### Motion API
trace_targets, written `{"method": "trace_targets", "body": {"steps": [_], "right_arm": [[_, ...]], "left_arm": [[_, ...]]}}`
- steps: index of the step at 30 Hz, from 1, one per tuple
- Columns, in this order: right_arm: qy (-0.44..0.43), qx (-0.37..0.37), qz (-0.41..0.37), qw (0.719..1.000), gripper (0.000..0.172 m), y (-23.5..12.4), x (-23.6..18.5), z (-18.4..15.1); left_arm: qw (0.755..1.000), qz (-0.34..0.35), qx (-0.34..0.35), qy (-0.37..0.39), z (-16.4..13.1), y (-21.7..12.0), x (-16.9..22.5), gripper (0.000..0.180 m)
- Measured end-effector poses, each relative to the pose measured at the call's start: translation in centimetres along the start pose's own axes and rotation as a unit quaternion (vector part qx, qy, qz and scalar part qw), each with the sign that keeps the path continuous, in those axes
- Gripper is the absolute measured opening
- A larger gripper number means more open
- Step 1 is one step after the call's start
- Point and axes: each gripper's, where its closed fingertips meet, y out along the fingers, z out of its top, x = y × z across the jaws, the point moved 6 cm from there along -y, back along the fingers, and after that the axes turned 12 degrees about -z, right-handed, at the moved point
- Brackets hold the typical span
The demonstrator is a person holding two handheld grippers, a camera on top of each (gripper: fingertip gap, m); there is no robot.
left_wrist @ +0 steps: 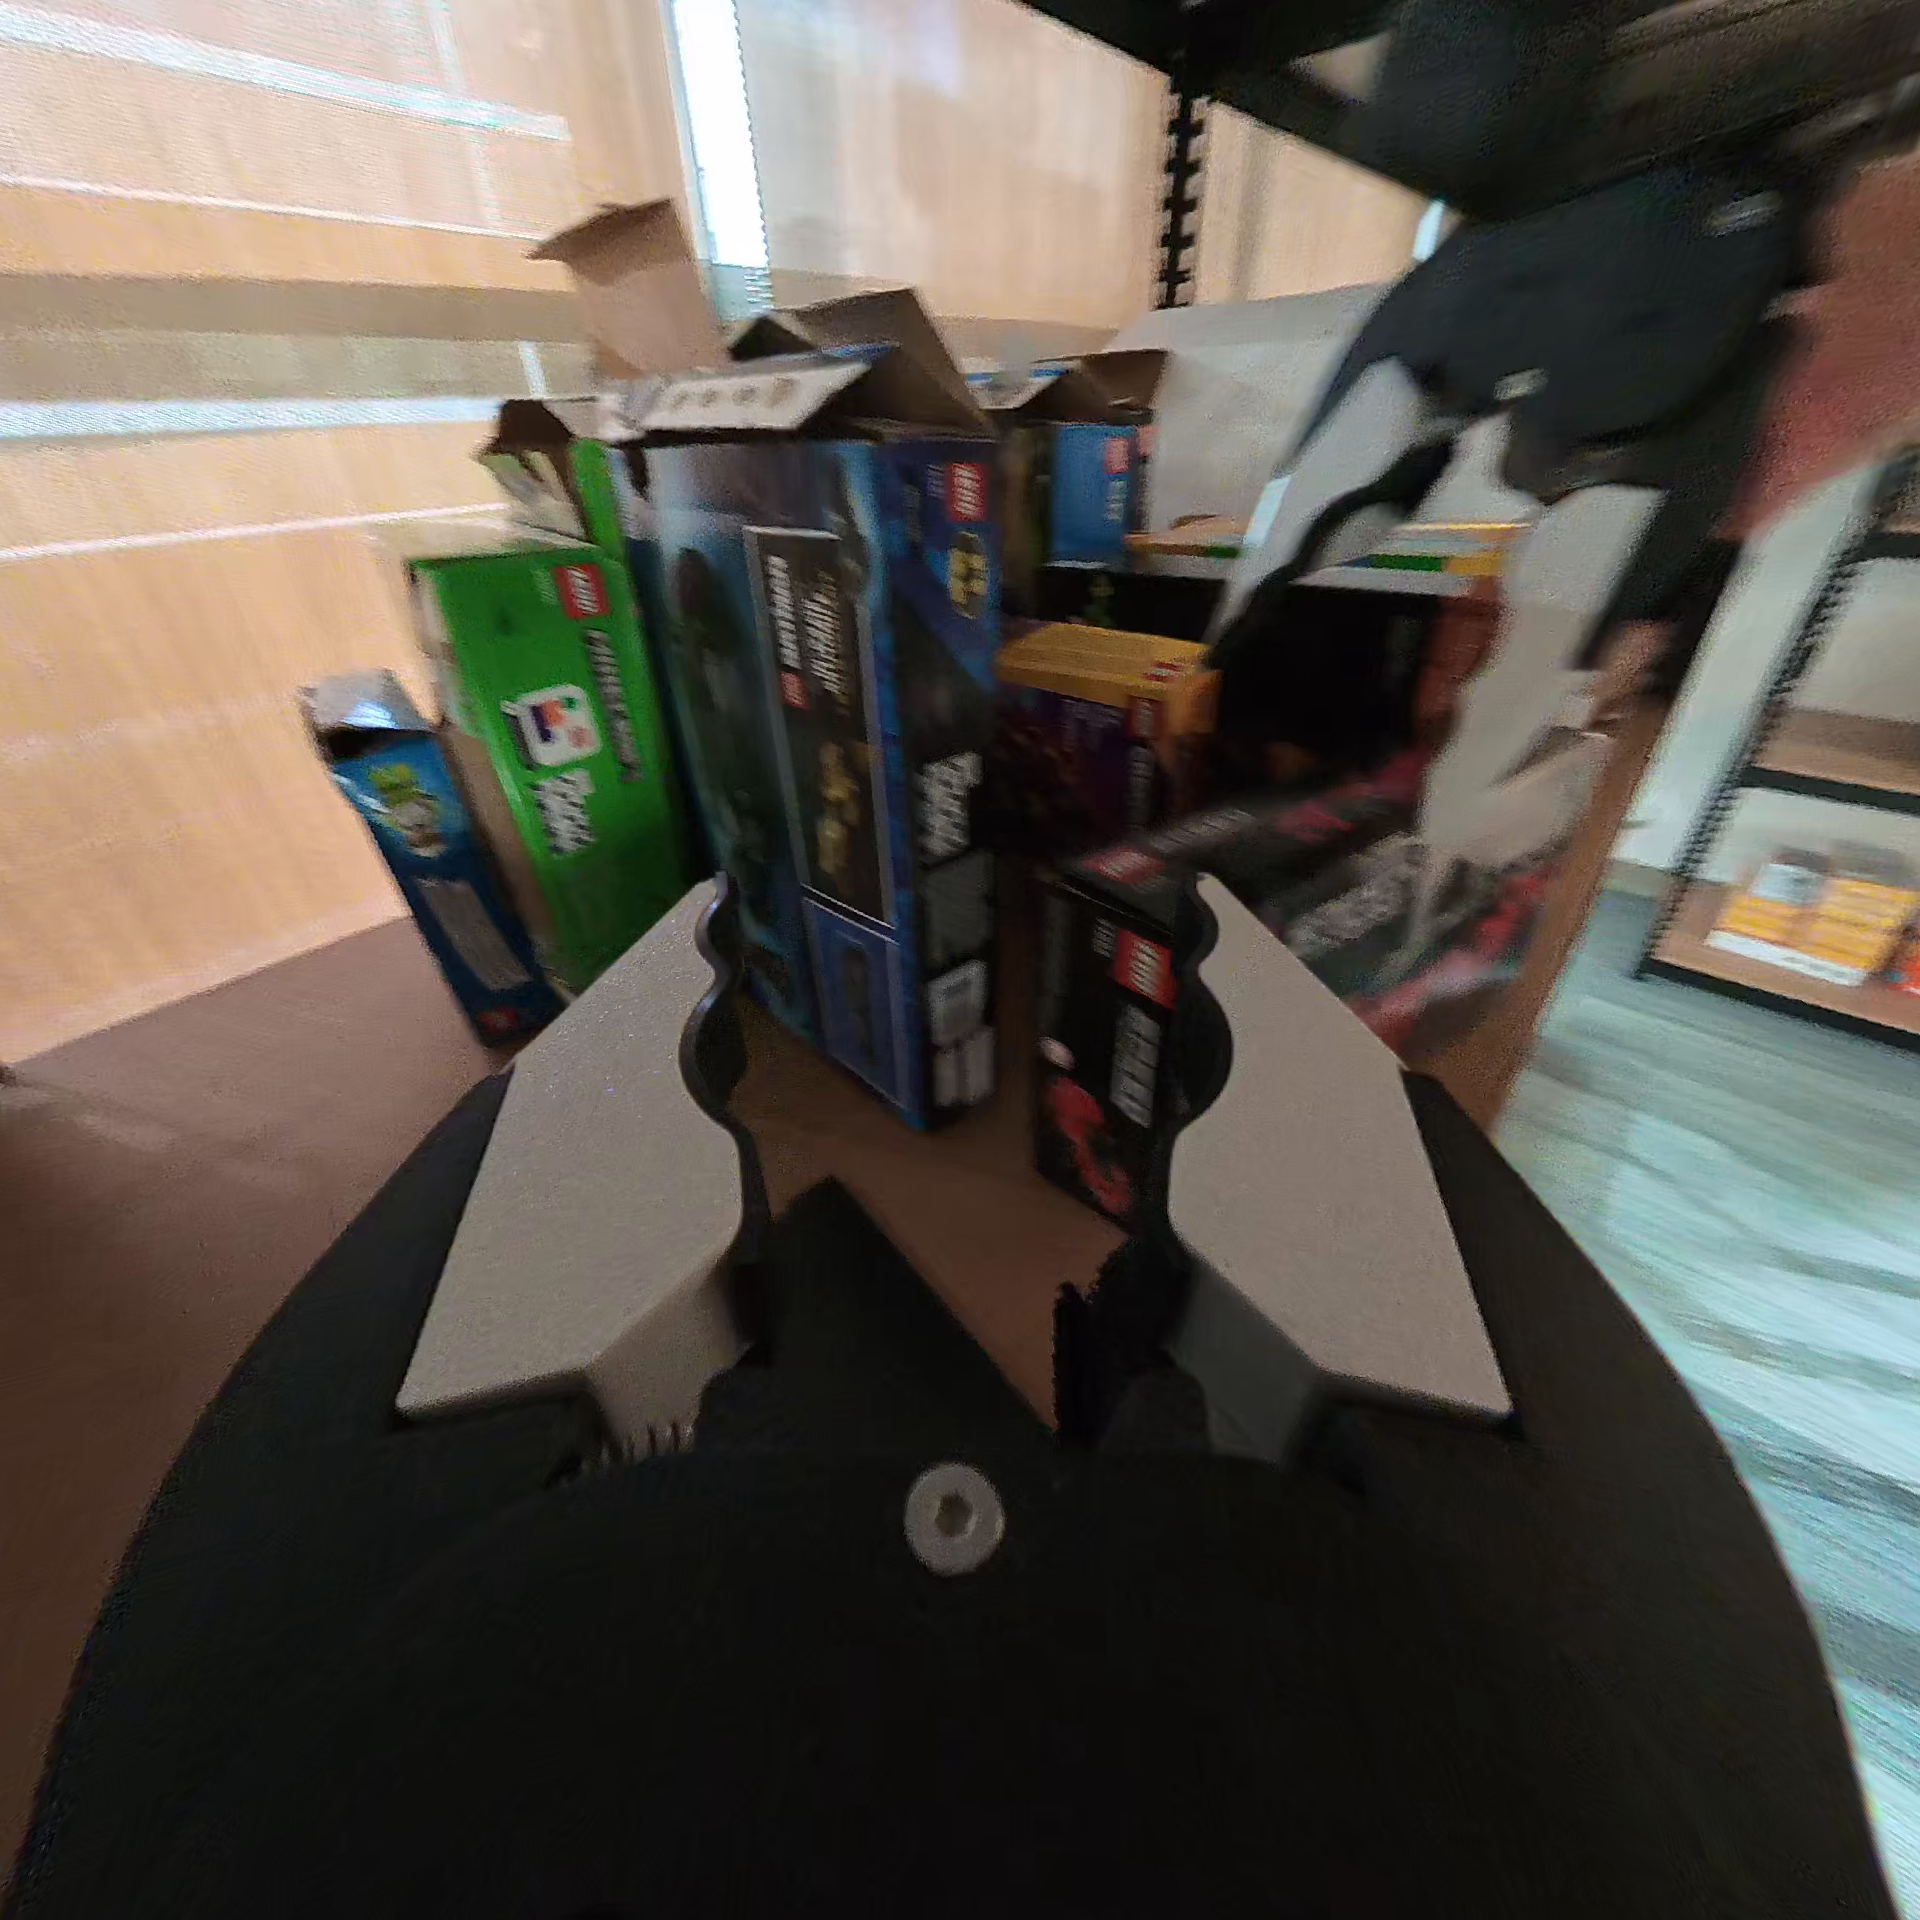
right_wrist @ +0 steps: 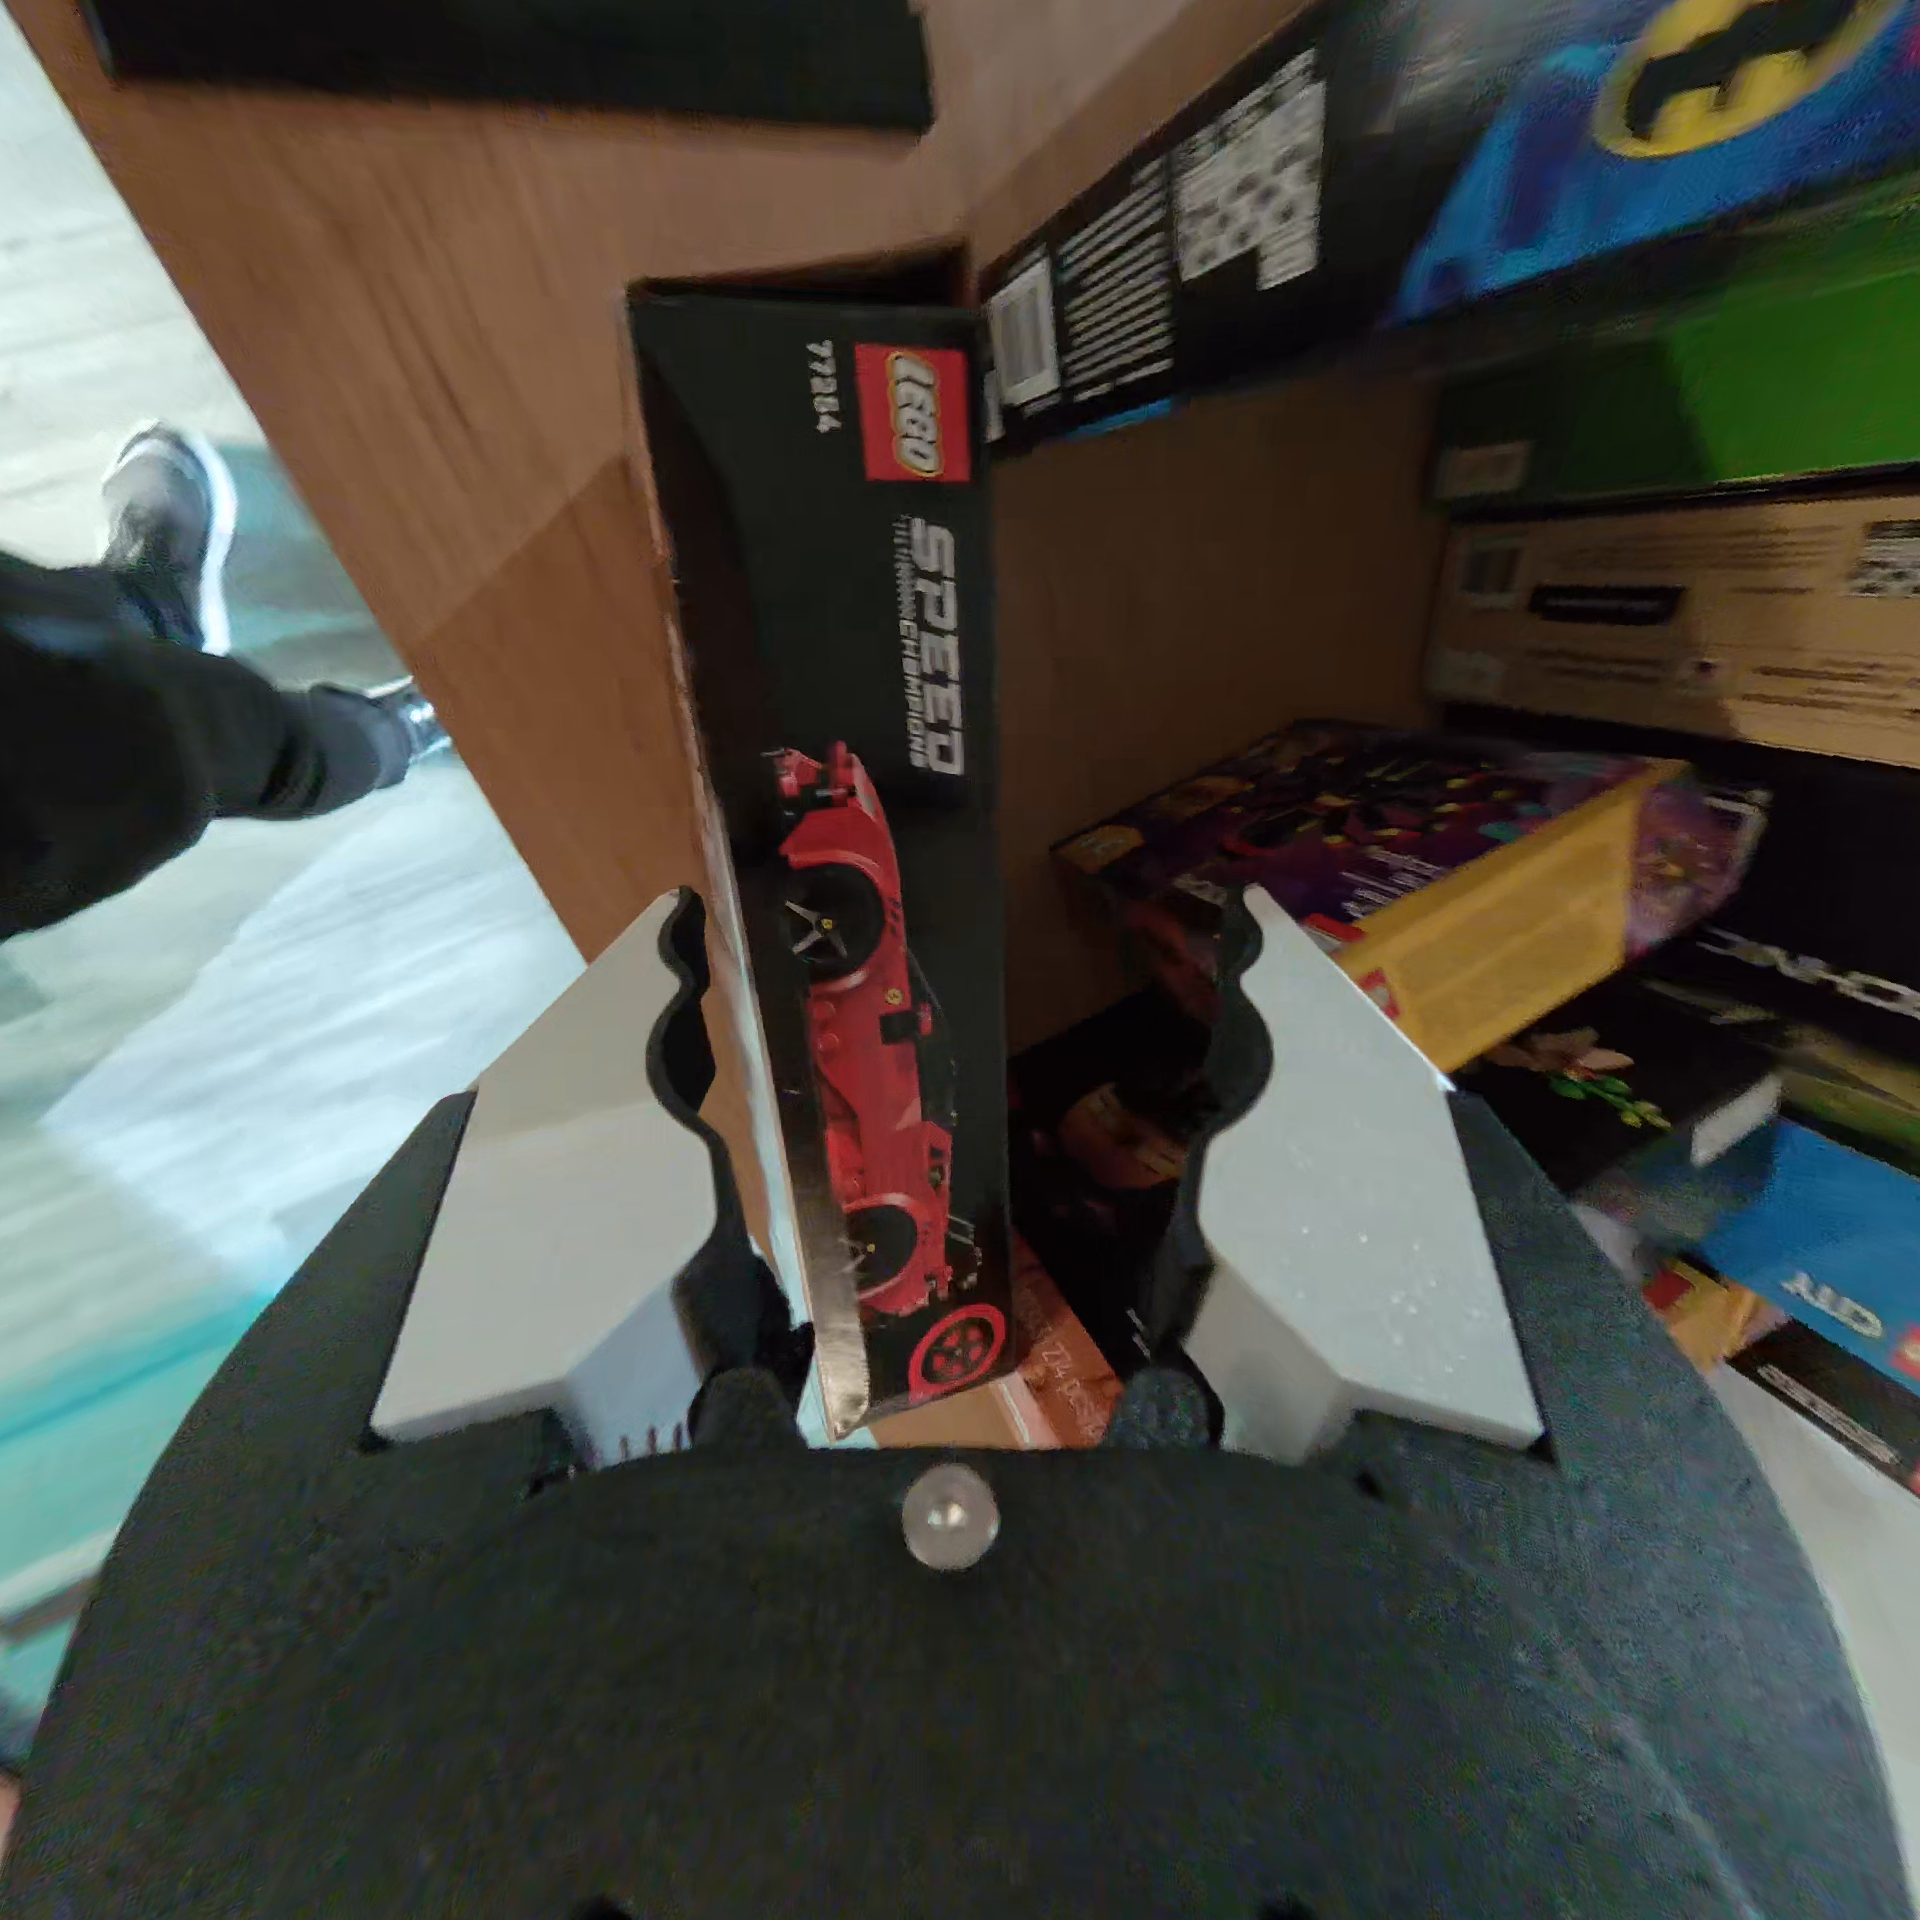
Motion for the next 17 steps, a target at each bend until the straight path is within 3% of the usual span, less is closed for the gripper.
{"method": "trace_targets", "body": {"steps": [7,12,14,17], "right_arm": [[0.009,0.091,-0.052,0.994,0.092,-2.4,1.3,-2.3],[-0.004,0.147,-0.064,0.987,0.085,-2.9,2.7,-3.9],[-0.009,0.169,-0.068,0.983,0.082,-3.2,3.2,-4.3],[-0.028,0.190,-0.063,0.979,0.081,-3.5,3.5,-4.7]], "left_arm": [[0.992,0.117,0.019,-0.031,4.3,5.1,-12.1,0.077],[0.984,0.145,-0.048,-0.095,3.2,9.8,-22.7,0.079],[0.981,0.160,-0.070,-0.082,2.4,11.4,-24.9,0.078],[0.979,0.129,-0.078,-0.135,0.5,13.9,-26.7,0.082]]}}
